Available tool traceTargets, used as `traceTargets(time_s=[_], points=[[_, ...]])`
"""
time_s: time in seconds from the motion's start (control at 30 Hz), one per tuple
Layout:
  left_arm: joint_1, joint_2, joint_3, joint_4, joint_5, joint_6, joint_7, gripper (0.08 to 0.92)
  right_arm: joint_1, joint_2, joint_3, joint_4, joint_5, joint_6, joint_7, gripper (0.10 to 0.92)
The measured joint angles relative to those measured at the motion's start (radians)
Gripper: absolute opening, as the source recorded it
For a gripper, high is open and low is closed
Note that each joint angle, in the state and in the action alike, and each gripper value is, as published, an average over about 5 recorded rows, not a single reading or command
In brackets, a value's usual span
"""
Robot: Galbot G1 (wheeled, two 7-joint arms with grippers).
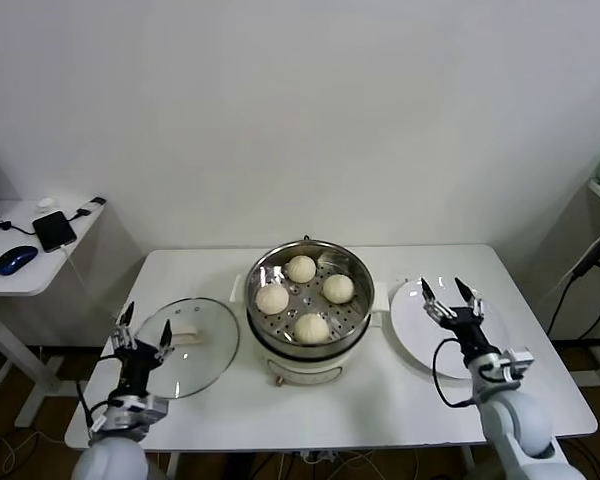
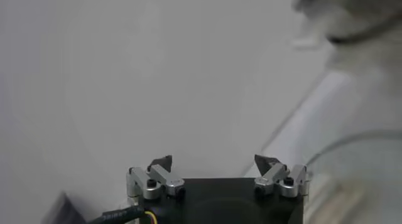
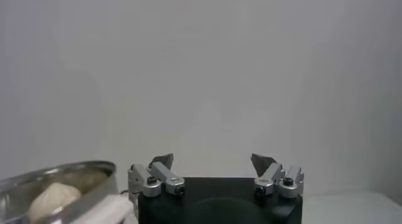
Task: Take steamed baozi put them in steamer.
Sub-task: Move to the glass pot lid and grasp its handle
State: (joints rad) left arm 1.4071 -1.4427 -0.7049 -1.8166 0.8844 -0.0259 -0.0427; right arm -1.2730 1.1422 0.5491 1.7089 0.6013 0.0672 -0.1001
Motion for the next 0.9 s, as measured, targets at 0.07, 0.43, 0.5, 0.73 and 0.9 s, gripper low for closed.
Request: traceTargets(time_s=[0.07,0.43,0.5,0.73,0.9], points=[[-0.013,0.019,0.002,0.038,0.086,-0.018,-0.016,0.823,-0.022,0.002,0.006,0.005,0.001,0.005,0.010,0.823],[-0.037,0.071,0.035,0.182,0.357,-0.046,-0.059,0.823,-0.066,0.021,0.010,0.004,-0.006,0.024,0.042,0.823],[-0.044,0.071,0.040,0.197,0.386,-0.044,-0.055,0.823,-0.069,0.024,0.010,0.000,-0.006,0.027,0.045,0.823],[-0.078,0.070,0.049,0.241,0.466,-0.019,-0.036,0.823,-0.077,0.027,0.010,-0.016,-0.004,0.039,0.051,0.823],[-0.095,0.062,0.058,0.254,0.497,0.006,-0.028,0.823,-0.073,0.030,0.009,-0.031,-0.001,0.046,0.054,0.823]])
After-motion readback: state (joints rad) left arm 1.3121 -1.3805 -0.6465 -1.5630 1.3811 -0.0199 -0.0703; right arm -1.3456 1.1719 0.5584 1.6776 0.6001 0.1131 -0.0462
